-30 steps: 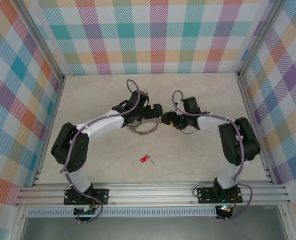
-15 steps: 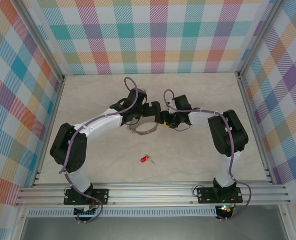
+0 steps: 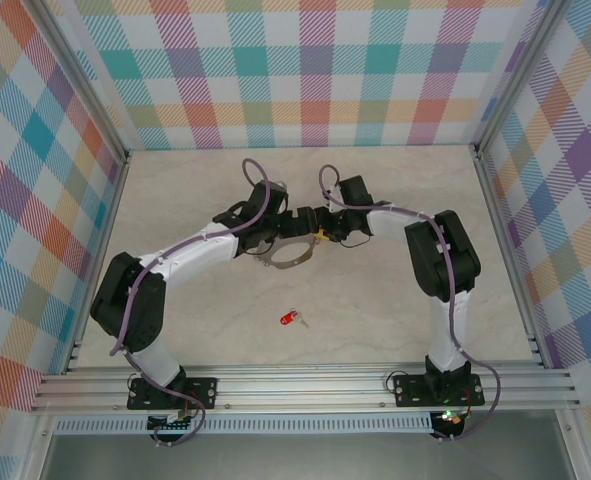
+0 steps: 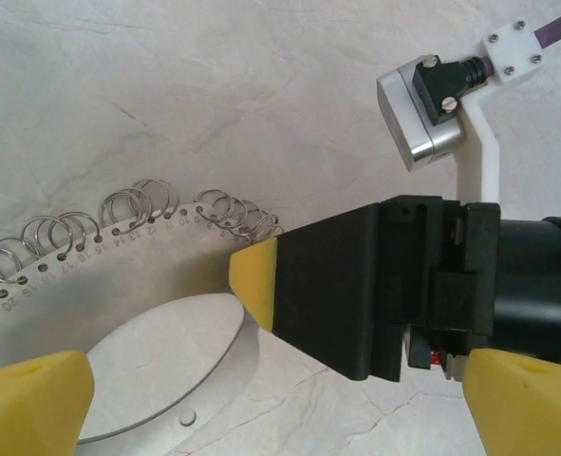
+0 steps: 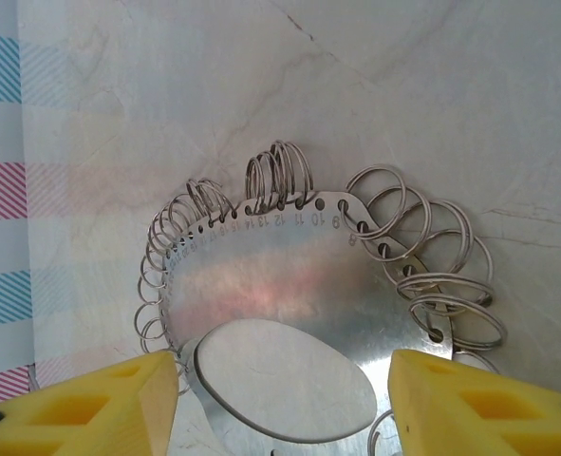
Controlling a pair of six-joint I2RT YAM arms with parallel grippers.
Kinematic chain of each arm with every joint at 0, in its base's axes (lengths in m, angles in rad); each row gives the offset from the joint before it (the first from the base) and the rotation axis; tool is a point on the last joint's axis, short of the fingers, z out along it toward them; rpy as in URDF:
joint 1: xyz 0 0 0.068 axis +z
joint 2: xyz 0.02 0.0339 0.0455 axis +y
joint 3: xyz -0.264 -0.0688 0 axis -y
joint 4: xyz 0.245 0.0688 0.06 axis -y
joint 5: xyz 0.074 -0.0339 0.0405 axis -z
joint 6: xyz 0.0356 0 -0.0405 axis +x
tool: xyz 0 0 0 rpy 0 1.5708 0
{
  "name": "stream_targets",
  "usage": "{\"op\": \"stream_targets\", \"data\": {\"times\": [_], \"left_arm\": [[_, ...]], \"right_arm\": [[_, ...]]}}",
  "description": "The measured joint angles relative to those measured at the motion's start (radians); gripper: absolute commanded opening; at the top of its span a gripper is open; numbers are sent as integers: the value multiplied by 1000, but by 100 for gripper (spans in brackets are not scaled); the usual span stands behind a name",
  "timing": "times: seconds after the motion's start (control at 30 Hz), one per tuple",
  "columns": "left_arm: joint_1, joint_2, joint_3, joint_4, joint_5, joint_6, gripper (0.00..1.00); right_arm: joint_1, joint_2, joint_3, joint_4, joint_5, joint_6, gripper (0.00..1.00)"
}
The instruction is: Put the keys on the keyring
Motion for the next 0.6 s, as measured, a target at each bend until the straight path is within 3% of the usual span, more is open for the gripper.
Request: {"op": "stream_targets", "data": {"times": [0.13,0.37,0.6], "left_arm": [[2,-13,-16,3,-1,0,99],[24,-29,-37,3,10,0,99],[32,52,54,-74,45,117,82]], "right_arm": [[0,-31,-29,-6,9,-23,60],[0,-214,-142,-36,51,-81,60],[-13,-248,-256,-43,89,-100,63]]}}
